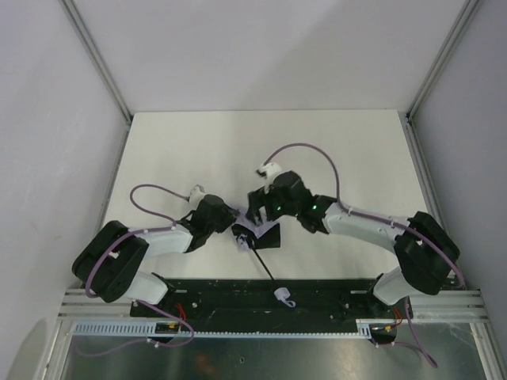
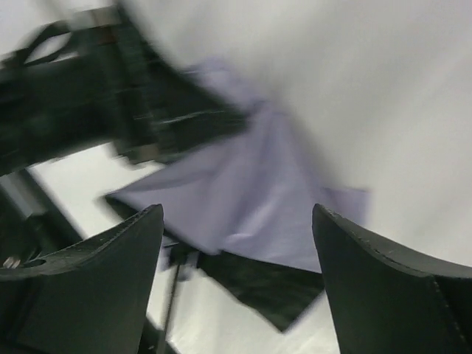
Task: Put away the umbrella
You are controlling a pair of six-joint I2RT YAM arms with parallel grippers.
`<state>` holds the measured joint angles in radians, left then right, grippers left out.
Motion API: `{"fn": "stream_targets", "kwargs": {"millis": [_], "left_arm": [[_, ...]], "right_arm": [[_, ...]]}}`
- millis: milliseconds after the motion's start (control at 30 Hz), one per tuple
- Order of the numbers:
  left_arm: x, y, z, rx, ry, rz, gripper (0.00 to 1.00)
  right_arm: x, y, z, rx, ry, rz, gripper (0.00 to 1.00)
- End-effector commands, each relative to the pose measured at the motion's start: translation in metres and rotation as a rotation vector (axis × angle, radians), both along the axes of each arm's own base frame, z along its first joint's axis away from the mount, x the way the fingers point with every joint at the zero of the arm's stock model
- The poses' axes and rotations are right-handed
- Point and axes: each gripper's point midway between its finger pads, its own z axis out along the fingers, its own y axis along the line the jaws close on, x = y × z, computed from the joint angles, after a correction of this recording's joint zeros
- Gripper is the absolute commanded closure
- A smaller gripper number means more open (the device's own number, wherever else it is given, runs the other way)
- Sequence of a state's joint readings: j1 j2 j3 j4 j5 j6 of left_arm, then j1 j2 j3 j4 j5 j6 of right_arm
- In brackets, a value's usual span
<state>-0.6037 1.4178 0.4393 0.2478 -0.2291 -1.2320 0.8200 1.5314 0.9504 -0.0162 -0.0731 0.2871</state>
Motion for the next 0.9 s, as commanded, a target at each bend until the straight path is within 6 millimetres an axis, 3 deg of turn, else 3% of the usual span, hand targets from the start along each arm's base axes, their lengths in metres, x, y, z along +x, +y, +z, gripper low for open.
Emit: {"fn": "stream_targets", "kwargs": {"millis": [0,133,267,333,500,533,633,867], "left_arm": [[-0.024,0.024,-0.032,0.109,0.119,0.025,1.0],[-0.024,0.024,-0.029,0.109,0.118,0.024,1.0],[-0.022,0.022,-0.025,0.105,0.107,0.015,1.0],[-0.021,0.022,-0.023,0.107,0.102,0.012,1.0],[-0.019,0.021,-0.019,0.103,0.089,0.009,1.0],[-0.019,0.021,-0.018,0.104,0.086,0.007,1.0],[-0.02,0.022,-0.019,0.11,0.086,0.006,1.0],[-0.02,0.02,-0.018,0.09,0.081,0.009,1.0]], "right_arm": [[-0.034,0.046,0.032,0.046,-0.163,0.169,0.13],[-0.048,0.075,0.03,0.064,-0.217,0.193,0.06],[-0.037,0.076,0.015,0.036,-0.211,0.117,0.12],[-0.036,0.075,0.01,0.035,-0.192,0.118,0.23],[-0.029,0.061,-0.002,0.002,-0.141,0.087,0.86],[-0.026,0.056,-0.005,-0.018,-0.139,0.068,0.93],[-0.02,0.039,-0.019,-0.071,-0.101,0.013,0.99],[-0.031,0.017,-0.067,-0.174,0.016,-0.061,1.0]]}}
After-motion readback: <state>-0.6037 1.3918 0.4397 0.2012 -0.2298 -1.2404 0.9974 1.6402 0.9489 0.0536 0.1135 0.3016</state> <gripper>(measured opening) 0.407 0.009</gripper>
